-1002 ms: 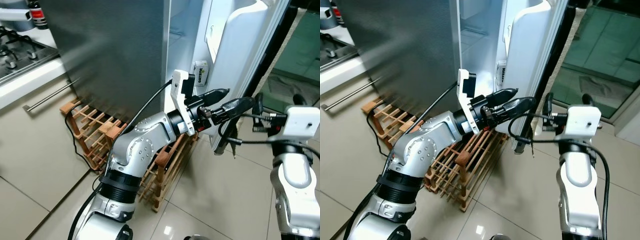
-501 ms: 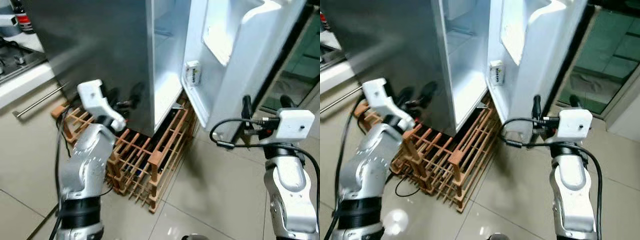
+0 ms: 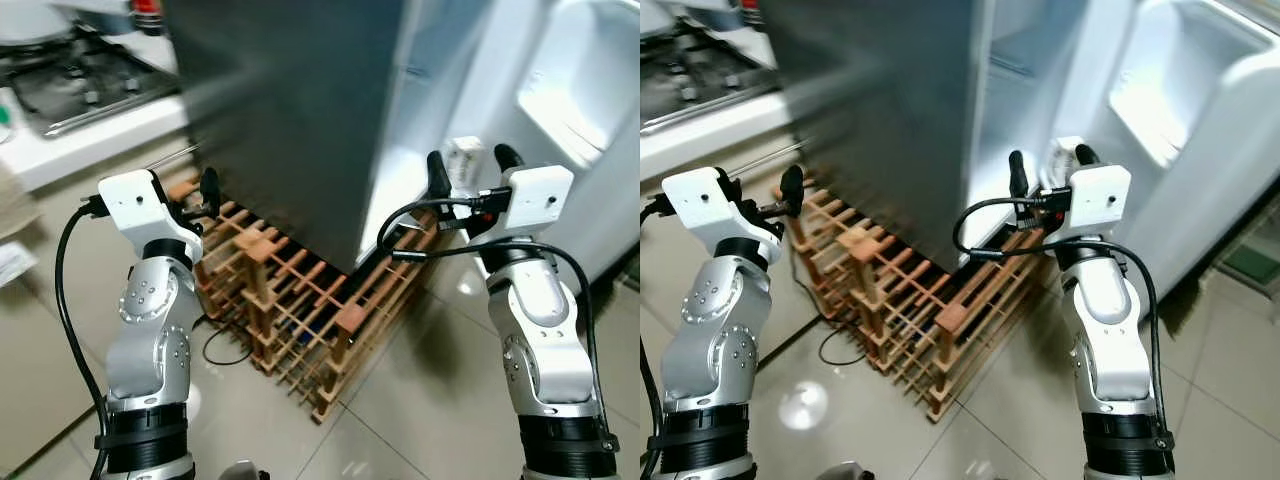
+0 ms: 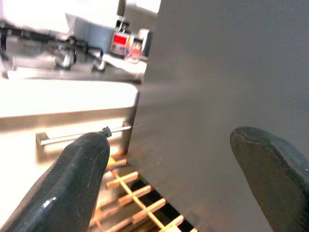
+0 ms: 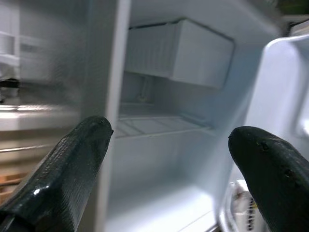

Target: Restocking fridge

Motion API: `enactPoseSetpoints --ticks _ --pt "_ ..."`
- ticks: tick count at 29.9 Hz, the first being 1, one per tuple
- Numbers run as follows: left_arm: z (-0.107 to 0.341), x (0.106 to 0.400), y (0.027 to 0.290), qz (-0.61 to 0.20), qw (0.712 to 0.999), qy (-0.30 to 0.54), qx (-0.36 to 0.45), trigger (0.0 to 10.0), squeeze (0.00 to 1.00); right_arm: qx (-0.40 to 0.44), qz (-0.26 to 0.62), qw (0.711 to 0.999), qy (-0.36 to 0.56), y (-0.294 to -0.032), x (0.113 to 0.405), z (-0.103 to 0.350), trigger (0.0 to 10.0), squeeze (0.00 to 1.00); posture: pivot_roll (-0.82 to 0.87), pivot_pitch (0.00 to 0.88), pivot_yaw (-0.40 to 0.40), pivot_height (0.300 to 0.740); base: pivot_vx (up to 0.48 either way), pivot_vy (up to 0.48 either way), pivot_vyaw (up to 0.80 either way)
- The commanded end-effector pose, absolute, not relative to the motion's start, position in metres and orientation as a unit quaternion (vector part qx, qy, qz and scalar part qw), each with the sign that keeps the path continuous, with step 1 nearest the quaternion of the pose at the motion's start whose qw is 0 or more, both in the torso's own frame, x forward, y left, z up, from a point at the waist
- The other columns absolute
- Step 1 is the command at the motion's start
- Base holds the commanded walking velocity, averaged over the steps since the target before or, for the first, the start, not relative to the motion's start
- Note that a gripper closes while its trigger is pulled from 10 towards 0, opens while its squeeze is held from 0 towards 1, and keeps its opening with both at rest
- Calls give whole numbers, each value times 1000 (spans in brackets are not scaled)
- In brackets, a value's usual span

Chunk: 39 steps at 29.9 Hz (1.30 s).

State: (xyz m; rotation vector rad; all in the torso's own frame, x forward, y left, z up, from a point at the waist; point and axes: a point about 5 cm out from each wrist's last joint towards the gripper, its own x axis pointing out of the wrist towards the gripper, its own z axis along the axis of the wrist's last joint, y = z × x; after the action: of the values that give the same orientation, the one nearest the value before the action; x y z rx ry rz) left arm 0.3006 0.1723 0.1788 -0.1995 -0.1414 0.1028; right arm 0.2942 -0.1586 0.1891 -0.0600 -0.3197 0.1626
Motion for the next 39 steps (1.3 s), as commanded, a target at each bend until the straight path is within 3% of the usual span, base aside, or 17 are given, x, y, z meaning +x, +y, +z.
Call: enactPoseSetpoints --ticks 1,6,12,16,22,29,31,33,39 --pt "184 301 158 21 992 -80 -94 10000 0 -25 77 986 -147 -163 294 184 10000 0 -72 0 -43 740 0 0 0" --pt "184 306 157 17 993 -81 -82 10000 0 -51 61 988 -135 -176 308 184 10000 0 -77 0 -17 740 0 0 0" --pt "188 314 174 36 995 -75 -49 10000 0 -67 23 991 -114 -206 336 187 10000 0 -31 0 20 740 0 0 0" --pt "194 317 181 40 995 -79 -37 10000 0 -66 25 991 -113 -206 341 186 10000 0 -15 0 41 740 0 0 0" --pt "203 317 189 26 997 -70 -2 10000 0 -54 -4 992 -111 -212 349 176 10000 0 39 18 138 740 0 0 0" --pt "209 320 192 -3 998 -55 22 10000 0 -74 -63 989 -113 -242 341 170 10000 0 43 57 222 740 0 0 0" --pt "209 320 192 -6 998 -54 22 10000 0 -77 -71 988 -114 -246 340 170 10000 0 40 61 226 740 0 0 0" --pt "206 321 185 -19 999 -45 17 10000 0 -98 -99 984 -114 -269 330 172 10000 0 19 72 237 740 0 0 0" --pt "198 322 176 -29 999 -27 -3 10000 0 -137 -136 974 -117 -303 314 179 10000 0 -27 66 222 740 0 0 0"
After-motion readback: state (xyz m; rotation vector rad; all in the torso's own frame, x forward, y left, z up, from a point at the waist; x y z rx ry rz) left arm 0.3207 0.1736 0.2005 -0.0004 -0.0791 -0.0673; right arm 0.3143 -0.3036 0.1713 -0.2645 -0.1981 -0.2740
